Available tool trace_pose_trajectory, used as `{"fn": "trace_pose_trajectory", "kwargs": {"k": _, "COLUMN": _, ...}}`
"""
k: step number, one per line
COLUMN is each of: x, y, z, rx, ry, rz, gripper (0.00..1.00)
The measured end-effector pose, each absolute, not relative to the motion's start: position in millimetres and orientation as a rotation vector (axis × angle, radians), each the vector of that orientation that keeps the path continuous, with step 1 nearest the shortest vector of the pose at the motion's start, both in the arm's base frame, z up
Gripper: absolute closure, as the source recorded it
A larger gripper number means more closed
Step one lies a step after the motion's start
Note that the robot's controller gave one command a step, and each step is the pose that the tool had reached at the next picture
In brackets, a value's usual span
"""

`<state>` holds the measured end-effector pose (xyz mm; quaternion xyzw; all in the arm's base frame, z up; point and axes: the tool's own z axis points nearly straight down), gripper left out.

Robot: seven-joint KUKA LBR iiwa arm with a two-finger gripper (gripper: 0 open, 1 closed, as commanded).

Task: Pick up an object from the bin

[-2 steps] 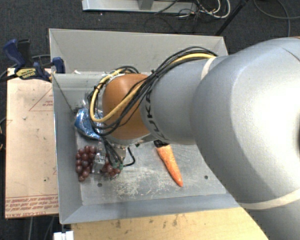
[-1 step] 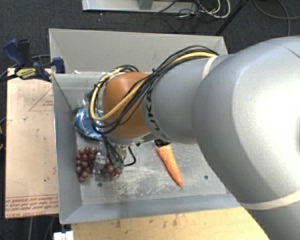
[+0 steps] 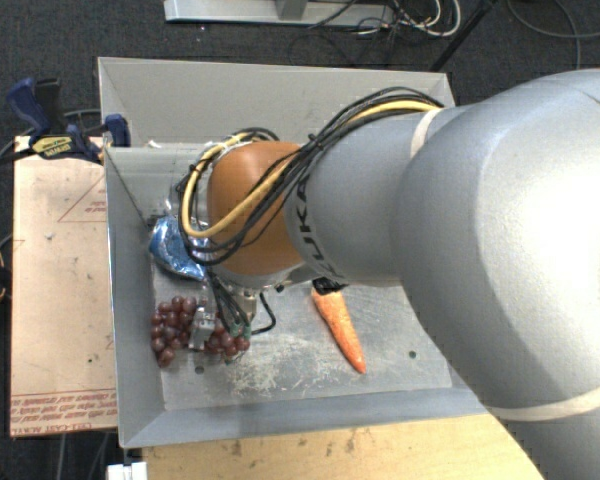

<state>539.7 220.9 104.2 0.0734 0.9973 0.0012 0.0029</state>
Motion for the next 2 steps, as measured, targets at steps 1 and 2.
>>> {"fn": "trace_pose_trajectory", "kwargs": {"k": 1, "x": 538.9, "y": 221, "z": 121, "rx": 0.230, "ry": 3.134, "rz": 0.001, "gripper": 1.00}}
{"fn": "trace_pose_trajectory", "kwargs": {"k": 2, "x": 539.9, "y": 221, "z": 134, "rx": 0.230, "ry": 3.132, "rz": 0.002, "gripper": 1.00}}
